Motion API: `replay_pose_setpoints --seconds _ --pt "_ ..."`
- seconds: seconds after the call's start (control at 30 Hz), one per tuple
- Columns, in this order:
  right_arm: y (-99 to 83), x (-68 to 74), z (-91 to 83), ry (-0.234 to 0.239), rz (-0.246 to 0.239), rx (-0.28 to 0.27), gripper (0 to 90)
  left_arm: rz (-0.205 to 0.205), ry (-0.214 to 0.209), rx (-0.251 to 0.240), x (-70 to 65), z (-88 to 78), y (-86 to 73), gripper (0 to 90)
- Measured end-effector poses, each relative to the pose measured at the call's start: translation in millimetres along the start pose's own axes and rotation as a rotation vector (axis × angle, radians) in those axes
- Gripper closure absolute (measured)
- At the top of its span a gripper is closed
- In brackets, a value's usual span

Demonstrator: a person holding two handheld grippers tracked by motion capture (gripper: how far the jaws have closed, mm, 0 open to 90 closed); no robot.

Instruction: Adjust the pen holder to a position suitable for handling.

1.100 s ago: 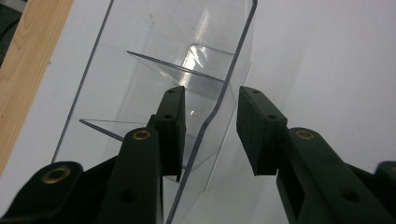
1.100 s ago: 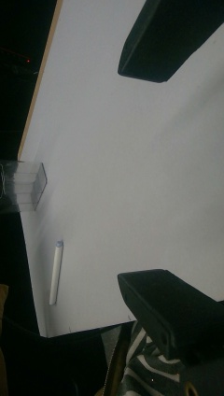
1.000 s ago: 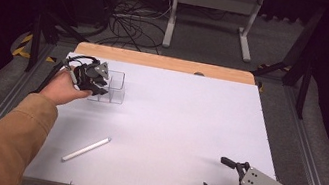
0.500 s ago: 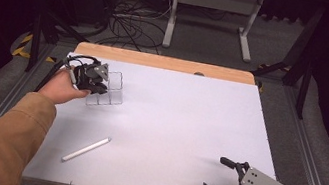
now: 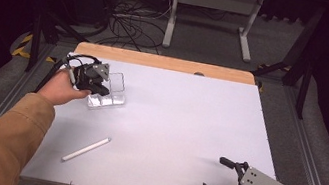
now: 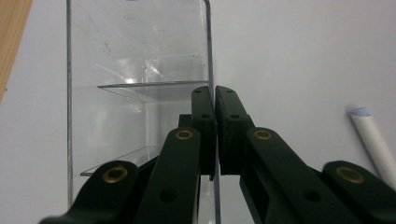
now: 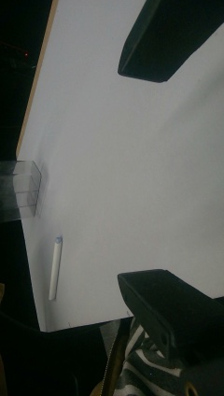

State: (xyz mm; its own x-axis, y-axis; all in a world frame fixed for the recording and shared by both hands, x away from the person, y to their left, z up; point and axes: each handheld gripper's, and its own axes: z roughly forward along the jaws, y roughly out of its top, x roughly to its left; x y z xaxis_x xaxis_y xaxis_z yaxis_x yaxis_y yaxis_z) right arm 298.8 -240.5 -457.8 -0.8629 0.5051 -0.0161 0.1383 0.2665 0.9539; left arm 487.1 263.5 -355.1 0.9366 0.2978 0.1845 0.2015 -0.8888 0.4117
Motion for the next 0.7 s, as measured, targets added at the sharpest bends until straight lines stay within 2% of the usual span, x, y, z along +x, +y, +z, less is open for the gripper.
replay_pose_setpoints --seconds 0.2,0.4,0.63,0.7 --pt "0.2 0.5 0.1 -0.002 0.000 -0.004 3.1 0.027 -0.006 -0.017 -8.6 -8.2 11.1 87.6" --pt "0.4 1.0 -0.3 0.000 -0.001 -0.002 3.2 0.052 -0.045 -0.060 -23.1 -15.0 28.9 87.8" --pt "0.5 1.1 -0.1 0.001 -0.003 -0.002 3.1 0.093 -0.089 -0.078 -41.7 -12.7 50.3 88.0" --pt "0.7 1.2 -0.2 0.002 -0.002 -0.003 3.1 0.111 -0.129 -0.101 -51.0 -7.7 61.9 88.1"
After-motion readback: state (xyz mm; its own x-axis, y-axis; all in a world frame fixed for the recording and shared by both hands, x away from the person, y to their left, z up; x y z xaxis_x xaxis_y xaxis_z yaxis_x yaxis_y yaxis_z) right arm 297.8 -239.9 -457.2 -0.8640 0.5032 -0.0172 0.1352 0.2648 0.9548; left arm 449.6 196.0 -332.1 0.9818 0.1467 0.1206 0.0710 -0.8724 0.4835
